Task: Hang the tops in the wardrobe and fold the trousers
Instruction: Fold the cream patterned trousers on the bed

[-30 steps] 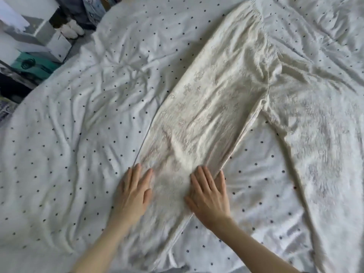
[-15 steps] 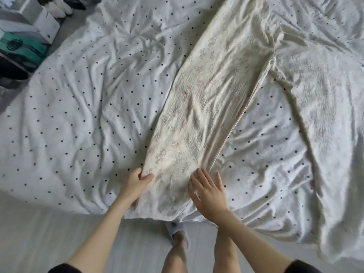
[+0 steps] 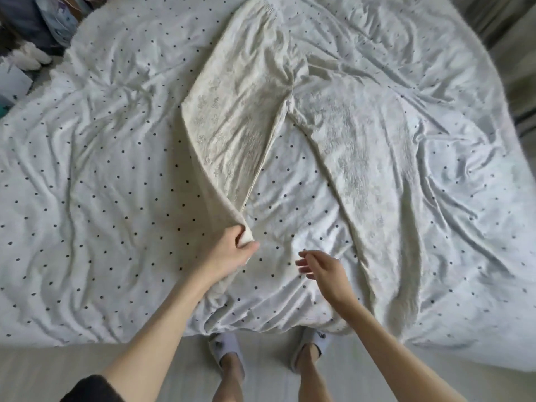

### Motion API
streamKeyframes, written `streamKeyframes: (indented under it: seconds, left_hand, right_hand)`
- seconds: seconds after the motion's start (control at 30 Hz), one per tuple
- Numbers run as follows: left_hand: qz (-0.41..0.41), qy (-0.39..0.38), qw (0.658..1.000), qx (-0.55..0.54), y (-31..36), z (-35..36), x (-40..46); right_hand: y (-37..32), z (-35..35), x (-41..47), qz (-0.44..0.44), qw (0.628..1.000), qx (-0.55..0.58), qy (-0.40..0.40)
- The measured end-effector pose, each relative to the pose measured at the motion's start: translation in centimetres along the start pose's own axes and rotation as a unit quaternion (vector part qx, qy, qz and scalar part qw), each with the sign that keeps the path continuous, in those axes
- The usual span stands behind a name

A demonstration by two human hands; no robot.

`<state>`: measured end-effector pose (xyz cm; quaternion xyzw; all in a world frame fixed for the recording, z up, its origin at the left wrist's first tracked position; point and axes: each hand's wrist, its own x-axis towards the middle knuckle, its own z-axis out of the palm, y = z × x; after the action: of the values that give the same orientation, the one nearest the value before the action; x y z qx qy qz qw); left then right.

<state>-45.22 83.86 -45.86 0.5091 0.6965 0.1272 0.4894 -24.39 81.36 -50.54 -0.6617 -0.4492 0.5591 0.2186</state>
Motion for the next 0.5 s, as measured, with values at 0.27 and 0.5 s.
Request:
streamKeyframes:
  seconds: [0.27,0.5]
  left_hand:
    - [0.195,0.057,0.948,0.244,10.8,16.3,2.7]
    - [0.176,-0.043,0.954,0.238,13.8,25.2,3.3]
  right_hand:
    - [4.7,-15.8,0.6,0.056,0.992,0.081,0.074]
    - [9.9,-24.1,2.8,0.122,0.983,0.042,0.131]
